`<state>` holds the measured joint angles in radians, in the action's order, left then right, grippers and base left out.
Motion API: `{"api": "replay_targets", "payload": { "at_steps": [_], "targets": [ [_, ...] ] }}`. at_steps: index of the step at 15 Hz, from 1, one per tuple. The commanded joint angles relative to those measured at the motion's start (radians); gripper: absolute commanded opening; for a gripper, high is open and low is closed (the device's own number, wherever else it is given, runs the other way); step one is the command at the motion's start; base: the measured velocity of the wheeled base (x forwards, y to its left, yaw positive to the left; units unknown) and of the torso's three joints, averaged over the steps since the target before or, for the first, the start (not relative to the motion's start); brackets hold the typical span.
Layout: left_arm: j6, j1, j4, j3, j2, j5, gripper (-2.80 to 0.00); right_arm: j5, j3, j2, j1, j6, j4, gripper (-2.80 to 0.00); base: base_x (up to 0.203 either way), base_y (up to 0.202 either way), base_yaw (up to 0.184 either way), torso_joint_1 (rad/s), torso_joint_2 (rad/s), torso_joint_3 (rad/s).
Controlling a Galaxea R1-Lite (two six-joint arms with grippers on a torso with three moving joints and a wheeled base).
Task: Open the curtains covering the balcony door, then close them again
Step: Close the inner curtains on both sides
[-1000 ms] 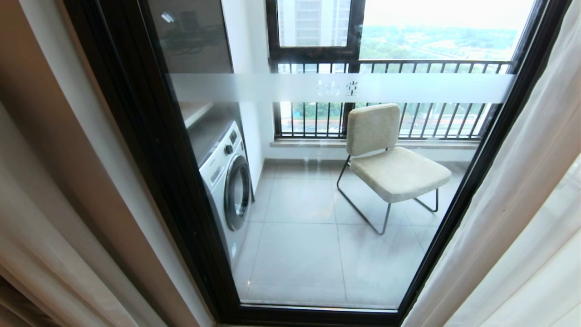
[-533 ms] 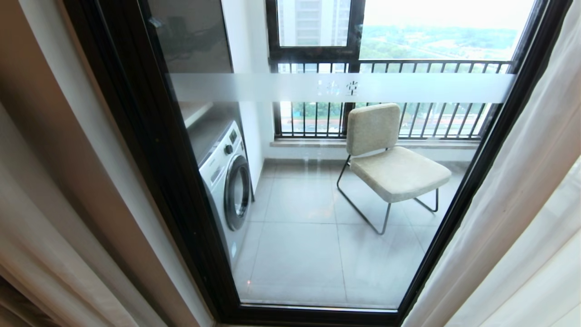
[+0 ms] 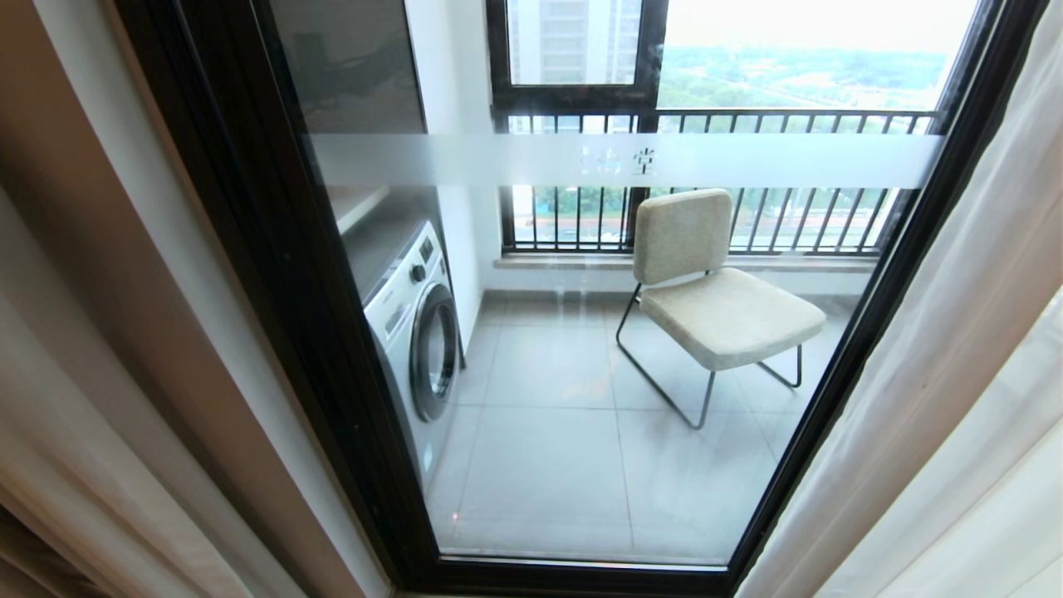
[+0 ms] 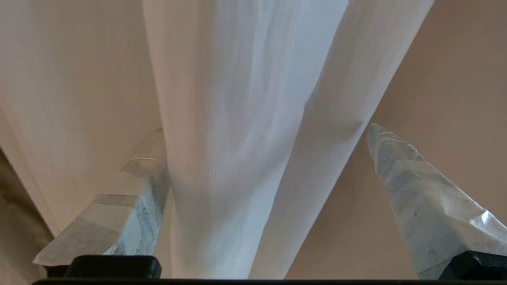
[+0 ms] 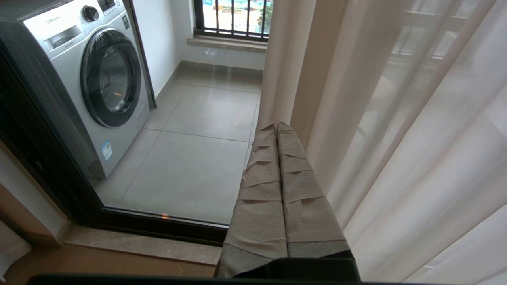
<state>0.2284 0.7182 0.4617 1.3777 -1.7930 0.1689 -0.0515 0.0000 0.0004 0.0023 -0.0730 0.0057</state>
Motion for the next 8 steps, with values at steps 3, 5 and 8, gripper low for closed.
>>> {"api": "replay_targets", "payload": {
  "at_steps": [3,5,8],
  "targets": [
    [0.036,0.029,0.048,0.093,-0.084,0.066,0.00,-0.001,0.000,0.000,0.000,-0.001,-0.001,-2.80,0.000,0.000,0.000,0.000,0.00,0.000],
    [0.051,0.038,0.102,0.128,-0.123,0.088,0.00,-0.001,0.000,0.000,0.001,-0.001,0.000,-2.80,0.000,0.000,0.000,0.000,0.00,0.000],
    [0.067,0.043,0.159,0.174,-0.171,0.116,0.00,-0.001,0.000,0.000,0.001,-0.001,-0.001,-2.80,0.000,0.000,0.000,0.000,0.00,0.000]
  ]
}}
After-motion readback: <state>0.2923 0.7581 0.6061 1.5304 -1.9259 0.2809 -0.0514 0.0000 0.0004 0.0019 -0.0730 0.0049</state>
